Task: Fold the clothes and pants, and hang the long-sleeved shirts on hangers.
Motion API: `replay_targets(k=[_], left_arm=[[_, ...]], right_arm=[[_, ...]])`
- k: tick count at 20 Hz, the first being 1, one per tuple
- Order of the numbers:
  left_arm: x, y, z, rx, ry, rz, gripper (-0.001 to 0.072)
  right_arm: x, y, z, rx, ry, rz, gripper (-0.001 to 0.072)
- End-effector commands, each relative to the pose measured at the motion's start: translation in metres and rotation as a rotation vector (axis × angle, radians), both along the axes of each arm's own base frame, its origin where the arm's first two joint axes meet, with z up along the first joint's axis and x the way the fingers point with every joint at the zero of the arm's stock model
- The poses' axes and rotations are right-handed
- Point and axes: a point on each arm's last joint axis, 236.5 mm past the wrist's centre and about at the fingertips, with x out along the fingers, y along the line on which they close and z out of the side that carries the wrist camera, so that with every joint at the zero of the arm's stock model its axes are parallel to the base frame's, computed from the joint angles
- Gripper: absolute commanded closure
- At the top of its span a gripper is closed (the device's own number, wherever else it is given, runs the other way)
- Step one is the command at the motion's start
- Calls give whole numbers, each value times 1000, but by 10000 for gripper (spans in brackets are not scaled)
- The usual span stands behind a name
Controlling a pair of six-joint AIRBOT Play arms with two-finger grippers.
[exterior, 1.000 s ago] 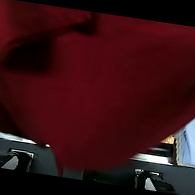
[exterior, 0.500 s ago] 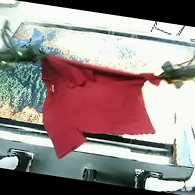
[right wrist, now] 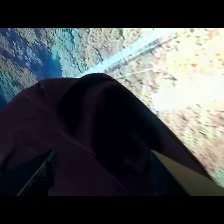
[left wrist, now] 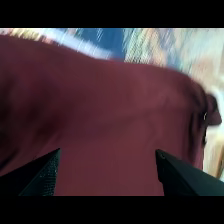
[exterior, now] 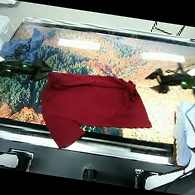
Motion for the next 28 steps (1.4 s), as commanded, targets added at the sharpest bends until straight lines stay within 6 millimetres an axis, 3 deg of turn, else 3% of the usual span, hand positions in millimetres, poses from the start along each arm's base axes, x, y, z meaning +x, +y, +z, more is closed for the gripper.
replay_targets(k=[1, 2, 3, 4, 6, 8, 10, 11, 12, 18, 19, 20, 23, 28], left_arm=[[-102, 60, -21, 72, 365, -85, 135], [-128, 76, -32, 118, 429, -73, 151], [-146, 81, -41, 134, 454, -56, 210], [-162, 78, -52, 122, 462, -36, 224], [-194, 52, -79, 69, 457, -41, 223], [-213, 22, -96, -25, 448, -57, 223], [-216, 7, -108, -70, 433, -30, 235], [-216, 2, -112, -70, 427, -26, 305], [-215, -3, -115, -68, 423, -27, 318], [-190, -40, -128, -52, 382, -33, 319], [-188, -44, -129, -48, 386, -30, 446], [-189, -46, -128, -46, 382, -42, 665], [-186, -44, -122, -51, 367, -48, 672], [-187, -42, -113, -63, 357, -52, 673]], right_arm=[[-80, -85, 7, -153, 190, 66, 38], [-108, -105, 2, -197, 283, 64, 58], [-133, -117, -4, -226, 356, 62, 80], [-151, -122, -11, -242, 398, 56, 80], [-168, -112, -27, -242, 404, 49, 80], [-178, -95, -40, -195, 407, 65, 80], [-185, -86, -47, -161, 426, 75, 80], [-185, -85, -47, -157, 427, 75, 81], [-185, -85, -47, -156, 427, 75, 81], [-186, -85, -48, -159, 422, 93, 82], [-189, -84, -51, -158, 428, 100, 82], [-193, -86, -55, -167, 440, 109, 82], [-208, -88, -82, -193, 471, 121, 105], [-200, -38, -112, 35, 422, 136, 113]])
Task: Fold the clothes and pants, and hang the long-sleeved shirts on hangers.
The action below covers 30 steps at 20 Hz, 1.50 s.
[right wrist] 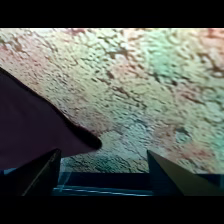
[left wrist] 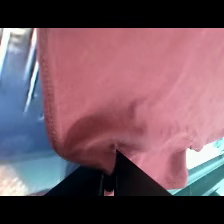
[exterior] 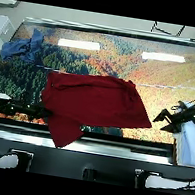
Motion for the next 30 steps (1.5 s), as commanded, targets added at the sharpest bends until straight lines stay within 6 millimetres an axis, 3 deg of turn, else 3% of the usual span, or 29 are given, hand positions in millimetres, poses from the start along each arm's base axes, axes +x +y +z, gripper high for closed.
replay_targets(k=[1, 4, 5, 6, 7, 8, 10, 11, 12, 13, 14, 15, 16, 17, 18, 19, 20, 22, 24, 28, 30], left_arm=[[0, -2, 7, -17, -6, -3, 673], [1, -2, 9, -15, -15, -3, 672], [1, -2, 10, -13, -19, -3, 672], [2, -2, 11, -13, -22, -3, 672], [4, -2, 14, -16, -30, -4, 672], [7, -1, 19, -17, -44, -12, 673], [29, 5, 46, -1, -132, -26, 674], [49, 13, 74, 27, -226, -31, 675], [72, 23, 110, 70, -344, -30, 674], [98, 36, 164, 134, -505, -24, 675], [118, 48, 228, 204, -675, -13, 674], [131, 60, 309, 297, -880, 11, 673], [132, 70, 391, 393, -1082, 51, 673], [119, 76, 480, 494, -1299, 109, 673], [93, 75, 557, 578, -1490, 161, 673], [63, 67, 612, 635, -1633, 186, 673], [31, 52, 648, 671, -1735, 182, 673], [-23, 25, 683, 657, -1835, 202, 673], [-57, 10, 696, 593, -1862, 261, 674], [-90, 5, 724, 554, -1958, 361, 674], [-88, 13, 725, 596, -1956, 382, 675]], right_arm=[[5, 27, -16, 128, -18, -25, 114], [6, 39, -19, 133, -13, 10, 176], [6, 46, -19, 132, -10, 36, 227], [5, 56, -19, 133, -6, 68, 324], [4, 66, -16, 141, 3, 102, 576], [4, 74, -11, 150, 6, 137, 676], [22, 81, 15, 151, -78, 196, 677], [42, 79, 39, 137, -164, 195, 680], [68, 75, 75, 106, -291, 188, 680], [95, 69, 119, 60, -440, 187, 679], [123, 61, 180, -14, -631, 184, 679], [141, 53, 248, -105, -831, 182, 679], [150, 46, 330, -219, -1063, 176, 678], [144, 40, 407, -331, -1268, 148, 678], [123, 35, 482, -455, -1457, 115, 678], [93, 35, 534, -544, -1584, 87, 678], [58, 38, 573, -610, -1674, 56, 678], [4, 51, 598, -643, -1725, 37, 678], [-31, 61, 603, -659, -1729, 44, 678], [-66, 50, 646, -755, -1866, -80, 679], [-71, 46, 661, -781, -1920, -121, 679]])
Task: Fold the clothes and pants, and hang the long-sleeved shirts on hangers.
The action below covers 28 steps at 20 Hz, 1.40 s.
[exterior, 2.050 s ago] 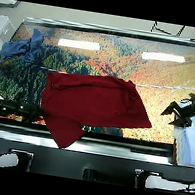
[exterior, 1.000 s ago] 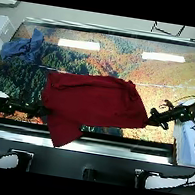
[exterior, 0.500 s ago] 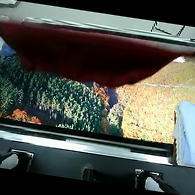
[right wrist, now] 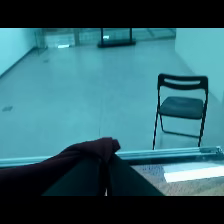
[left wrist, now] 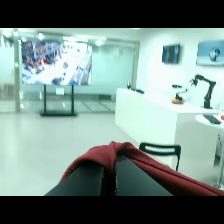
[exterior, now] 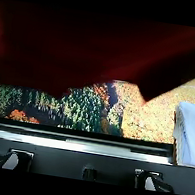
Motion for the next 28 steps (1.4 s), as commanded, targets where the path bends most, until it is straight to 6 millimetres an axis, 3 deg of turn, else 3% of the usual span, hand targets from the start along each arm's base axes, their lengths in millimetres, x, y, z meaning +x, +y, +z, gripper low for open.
replay_targets(k=[1, 3, 5, 7, 9, 12, 13, 15, 16, 18, 20, 22, 24, 26, 28], left_arm=[[-9, 9, 9, -25, -26, 56, 675], [25, 27, -29, -43, 148, 87, 674], [73, 37, -101, -49, 429, 43, 674], [123, 46, -200, -94, 759, -42, 674], [165, 42, -307, -128, 1009, -135, 674], [203, 24, -474, -246, 1304, -185, 674], [212, 23, -523, -293, 1370, -159, 673], [232, 23, -586, -360, 1449, -121, 673], [247, 23, -605, -379, 1455, -121, 673], [282, 26, -615, -399, 1399, -135, 673], [320, 34, -605, -403, 1304, -121, 673], [352, 40, -593, -361, 1210, -90, 672], [372, 38, -590, -346, 1152, -58, 672], [380, 25, -602, -335, 1145, -45, 672], [374, 3, -622, -323, 1201, -86, 672]], right_arm=[[-20, -10, 29, -3, -118, -66, 679], [4, -19, 0, 25, -1, -71, 679], [47, -28, -70, 66, 277, -52, 679], [95, -34, -175, 121, 661, 5, 681], [133, -39, -285, 201, 1002, 67, 682], [169, -35, -437, 252, 1340, 77, 682], [180, -29, -477, 271, 1398, 67, 681], [209, -21, -540, 337, 1432, 22, 680], [229, -19, -559, 400, 1395, -4, 679], [272, -18, -567, 530, 1248, -42, 679], [316, -33, -546, 562, 1027, -76, 678], [344, -45, -525, 573, 872, -93, 678], [351, -49, -526, 571, 839, -102, 678], [343, -44, -553, 577, 918, -102, 678], [328, -36, -580, 586, 1029, -95, 678]])
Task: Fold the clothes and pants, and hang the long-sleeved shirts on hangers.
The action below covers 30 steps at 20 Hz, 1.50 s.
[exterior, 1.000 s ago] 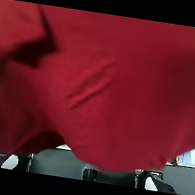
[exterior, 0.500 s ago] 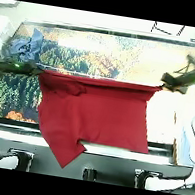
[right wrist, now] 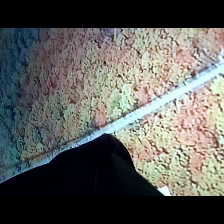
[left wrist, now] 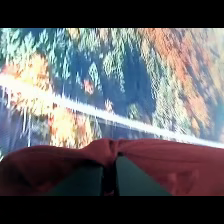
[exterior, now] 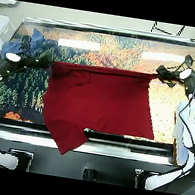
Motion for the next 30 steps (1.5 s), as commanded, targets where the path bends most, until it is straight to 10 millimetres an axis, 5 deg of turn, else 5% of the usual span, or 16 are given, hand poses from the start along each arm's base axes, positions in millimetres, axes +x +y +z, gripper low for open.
replay_targets(k=[1, 4, 6, 10, 14, 19, 20, 21, 22, 26, 30], left_arm=[[4, -23, -15, -1, 14, -40, 673], [-31, -24, 10, 23, 73, -191, 673], [-83, -23, 11, 18, 243, -294, 673], [-185, -10, -46, 117, 671, -372, 673], [-201, -10, -80, 107, 711, -337, 673], [-191, -18, -78, 63, 677, -314, 662], [-190, -18, -74, 53, 675, -314, 539], [-191, -16, -68, 43, 684, -323, 332], [-195, -12, -58, 34, 699, -339, 198], [-224, 18, -22, 9, 728, -345, 182], [-317, 1, -57, -59, 839, -361, 182]], right_arm=[[-10, 5, -24, 28, 78, 10, 678], [-39, -4, 0, -7, 140, 89, 678], [-84, 1, 2, -26, 290, 208, 678], [-151, 9, -38, 11, 555, 281, 678], [-175, 8, -65, 4, 626, 311, 677], [-178, 15, -64, 34, 635, 315, 670], [-178, 15, -62, 46, 636, 299, 518], [-180, 14, -56, 54, 642, 300, 294], [-183, 9, -45, 64, 648, 307, 176], [-226, -35, -13, 146, 729, 246, 131], [-274, -38, -24, 182, 795, 239, 131]])
